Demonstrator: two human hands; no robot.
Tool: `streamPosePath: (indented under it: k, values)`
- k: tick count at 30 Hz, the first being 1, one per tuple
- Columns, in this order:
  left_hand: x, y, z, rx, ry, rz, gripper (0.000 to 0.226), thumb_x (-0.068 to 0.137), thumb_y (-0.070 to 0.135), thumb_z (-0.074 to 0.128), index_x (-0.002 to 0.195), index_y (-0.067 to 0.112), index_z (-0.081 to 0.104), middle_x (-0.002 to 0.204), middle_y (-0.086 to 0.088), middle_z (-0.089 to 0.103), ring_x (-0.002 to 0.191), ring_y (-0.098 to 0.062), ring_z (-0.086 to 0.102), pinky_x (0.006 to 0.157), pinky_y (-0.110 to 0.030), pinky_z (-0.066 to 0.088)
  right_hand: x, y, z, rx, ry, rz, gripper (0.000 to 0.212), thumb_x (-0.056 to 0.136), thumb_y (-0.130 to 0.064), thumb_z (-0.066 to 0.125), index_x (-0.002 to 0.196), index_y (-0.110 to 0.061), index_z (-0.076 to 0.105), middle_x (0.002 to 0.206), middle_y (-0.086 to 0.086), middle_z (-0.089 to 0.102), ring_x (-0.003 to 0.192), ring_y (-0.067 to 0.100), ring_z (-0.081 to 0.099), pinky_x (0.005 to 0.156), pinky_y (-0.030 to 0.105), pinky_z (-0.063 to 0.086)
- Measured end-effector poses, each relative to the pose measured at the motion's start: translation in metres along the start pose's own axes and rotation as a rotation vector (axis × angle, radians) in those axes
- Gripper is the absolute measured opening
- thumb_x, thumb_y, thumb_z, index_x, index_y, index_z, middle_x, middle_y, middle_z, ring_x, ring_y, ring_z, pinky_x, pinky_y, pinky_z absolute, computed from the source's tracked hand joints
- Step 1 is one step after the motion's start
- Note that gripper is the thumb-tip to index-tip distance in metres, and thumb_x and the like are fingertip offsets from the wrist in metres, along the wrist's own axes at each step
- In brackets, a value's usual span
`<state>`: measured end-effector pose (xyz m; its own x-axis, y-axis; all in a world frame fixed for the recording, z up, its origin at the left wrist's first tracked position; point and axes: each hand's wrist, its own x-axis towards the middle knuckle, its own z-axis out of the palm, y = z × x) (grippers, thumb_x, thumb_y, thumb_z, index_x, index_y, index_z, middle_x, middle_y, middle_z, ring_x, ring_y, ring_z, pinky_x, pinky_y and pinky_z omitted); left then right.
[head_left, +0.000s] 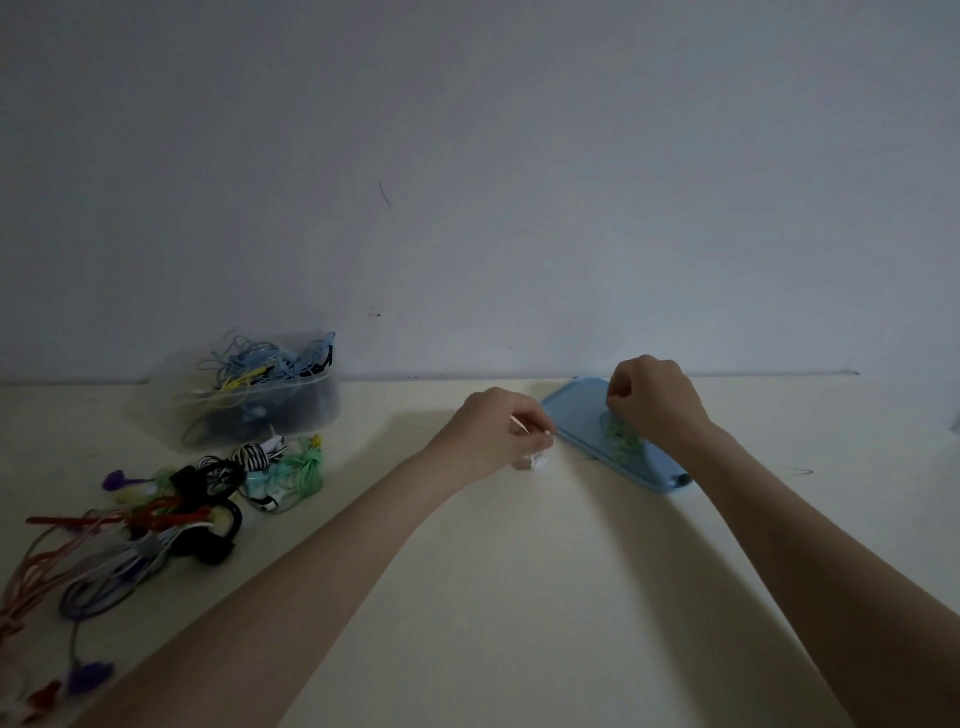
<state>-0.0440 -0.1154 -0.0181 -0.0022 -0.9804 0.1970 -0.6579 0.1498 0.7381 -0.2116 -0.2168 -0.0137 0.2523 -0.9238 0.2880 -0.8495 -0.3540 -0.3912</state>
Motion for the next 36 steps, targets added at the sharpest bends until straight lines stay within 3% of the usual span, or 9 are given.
streamPosePath:
  k: [5, 9, 13, 15, 19, 22, 26, 36]
  values:
    - [0.001, -0.011, 0.007, -0.291, 0.150, -0.019, 0.016, 0.082, 0.005, 0.067, 0.075, 0.019, 0.064, 0.072, 0.005, 0.066, 0.061, 0.004, 0.061, 0.052, -0.012, 0.044, -0.003, 0.002, -0.001, -0.003, -0.025, -0.004, 0.013, 0.082, -0.005, 0.053, 0.083, -0.009, 0.065, 0.088, 0.012, 0.066, 0.076, 0.024, 0.055, 0.062, 0.029, 0.041]
    - [0.000, -0.015, 0.016, -0.263, 0.204, 0.036, 0.016, 0.081, 0.006, 0.067, 0.079, 0.021, 0.064, 0.076, 0.009, 0.066, 0.071, -0.001, 0.062, 0.065, -0.010, 0.046, -0.007, 0.000, -0.005, 0.161, 0.069, -0.036, 0.010, 0.084, -0.008, 0.057, 0.087, -0.004, 0.066, 0.088, 0.009, 0.067, 0.076, 0.020, 0.056, 0.066, 0.027, 0.042]
    - [0.000, -0.017, 0.017, -0.247, 0.363, 0.097, 0.013, 0.083, 0.007, 0.066, 0.078, 0.019, 0.064, 0.076, 0.007, 0.067, 0.072, -0.004, 0.062, 0.064, -0.010, 0.045, -0.021, -0.023, -0.007, 0.340, 0.170, -0.165, 0.003, 0.081, -0.008, 0.063, 0.082, -0.006, 0.063, 0.077, 0.001, 0.063, 0.070, 0.013, 0.056, 0.067, 0.021, 0.044]
    - [-0.002, -0.017, 0.015, -0.271, 0.417, 0.102, 0.011, 0.083, 0.010, 0.066, 0.078, 0.019, 0.063, 0.077, 0.005, 0.068, 0.075, -0.006, 0.064, 0.067, -0.013, 0.048, -0.030, -0.038, -0.001, 0.451, 0.141, -0.191, 0.004, 0.078, -0.005, 0.064, 0.077, -0.008, 0.061, 0.071, 0.002, 0.063, 0.065, 0.014, 0.058, 0.065, 0.026, 0.047]
    - [-0.009, -0.018, 0.010, -0.351, 0.419, 0.053, 0.012, 0.082, 0.013, 0.069, 0.075, 0.019, 0.061, 0.073, -0.001, 0.069, 0.068, -0.007, 0.065, 0.057, -0.016, 0.047, -0.047, -0.057, 0.015, 0.944, -0.052, -0.111, 0.012, 0.081, 0.006, 0.059, 0.073, -0.003, 0.058, 0.064, 0.008, 0.061, 0.052, 0.010, 0.059, 0.052, 0.021, 0.048]
    - [-0.008, -0.019, 0.008, -0.348, 0.438, 0.047, 0.014, 0.080, 0.011, 0.070, 0.073, 0.017, 0.060, 0.071, 0.000, 0.069, 0.069, -0.007, 0.067, 0.059, -0.019, 0.050, -0.051, -0.052, 0.018, 1.162, -0.097, -0.039, 0.007, 0.083, 0.006, 0.058, 0.078, 0.002, 0.060, 0.070, 0.013, 0.063, 0.060, 0.013, 0.061, 0.061, 0.020, 0.052]
    - [-0.006, -0.021, 0.011, -0.365, 0.412, 0.029, 0.016, 0.079, 0.012, 0.071, 0.072, 0.020, 0.060, 0.075, 0.000, 0.069, 0.076, -0.013, 0.068, 0.062, -0.027, 0.051, -0.052, -0.044, 0.021, 1.198, -0.134, -0.033, 0.002, 0.083, 0.003, 0.062, 0.084, 0.002, 0.062, 0.074, 0.012, 0.065, 0.066, 0.012, 0.063, 0.069, 0.019, 0.052]
    - [-0.005, -0.023, 0.011, -0.316, 0.348, 0.066, 0.016, 0.079, 0.009, 0.070, 0.074, 0.022, 0.063, 0.070, 0.015, 0.064, 0.066, 0.008, 0.058, 0.061, -0.017, 0.046, -0.055, -0.045, 0.028, 1.274, -0.152, 0.036, 0.003, 0.085, 0.000, 0.062, 0.085, -0.002, 0.065, 0.077, 0.009, 0.068, 0.068, 0.016, 0.065, 0.068, 0.022, 0.052]
